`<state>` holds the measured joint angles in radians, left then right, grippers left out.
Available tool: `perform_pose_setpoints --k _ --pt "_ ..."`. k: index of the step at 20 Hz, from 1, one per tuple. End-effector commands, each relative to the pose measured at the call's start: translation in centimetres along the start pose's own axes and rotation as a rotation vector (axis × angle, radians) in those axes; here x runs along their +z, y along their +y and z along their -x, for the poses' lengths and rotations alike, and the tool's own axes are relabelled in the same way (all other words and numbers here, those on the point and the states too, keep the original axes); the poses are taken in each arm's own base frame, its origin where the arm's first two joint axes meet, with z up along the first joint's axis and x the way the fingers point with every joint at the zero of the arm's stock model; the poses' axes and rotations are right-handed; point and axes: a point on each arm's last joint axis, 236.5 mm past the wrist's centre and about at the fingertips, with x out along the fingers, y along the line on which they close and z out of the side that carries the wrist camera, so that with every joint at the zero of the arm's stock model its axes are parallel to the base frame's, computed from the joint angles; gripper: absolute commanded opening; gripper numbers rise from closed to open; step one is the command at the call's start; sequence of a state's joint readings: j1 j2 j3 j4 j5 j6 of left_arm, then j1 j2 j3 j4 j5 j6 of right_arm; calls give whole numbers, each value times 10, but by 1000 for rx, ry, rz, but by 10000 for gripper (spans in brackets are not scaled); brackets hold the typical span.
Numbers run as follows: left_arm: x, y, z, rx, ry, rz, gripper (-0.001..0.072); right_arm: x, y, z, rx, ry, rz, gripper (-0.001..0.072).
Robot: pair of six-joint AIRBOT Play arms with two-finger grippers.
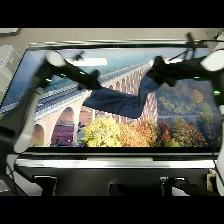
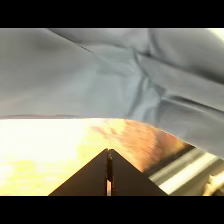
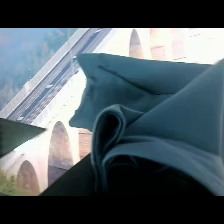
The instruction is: Fold the clothes and pants, and hang the long-sleeved shirts on hangers.
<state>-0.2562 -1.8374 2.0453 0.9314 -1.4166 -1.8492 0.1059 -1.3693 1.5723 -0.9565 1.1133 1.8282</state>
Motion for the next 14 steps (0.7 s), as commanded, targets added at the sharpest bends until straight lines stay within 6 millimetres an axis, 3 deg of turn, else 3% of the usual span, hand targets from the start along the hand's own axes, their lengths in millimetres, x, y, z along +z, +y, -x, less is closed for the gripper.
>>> perform_pose_setpoints --k 1,4,8,14 --pt "17 35 98 79 -135 17 14 -14 35 -71 69 -13 -18 32" --pt "20 48 137 91 -194 42 15 -36 53 -135 131 4 -83 32" --pt "15 62 147 111 -173 25 14 -52 53 -202 187 -12 -225 32" --pt "14 63 146 114 -166 19 15 -74 71 -255 231 14 -245 34"
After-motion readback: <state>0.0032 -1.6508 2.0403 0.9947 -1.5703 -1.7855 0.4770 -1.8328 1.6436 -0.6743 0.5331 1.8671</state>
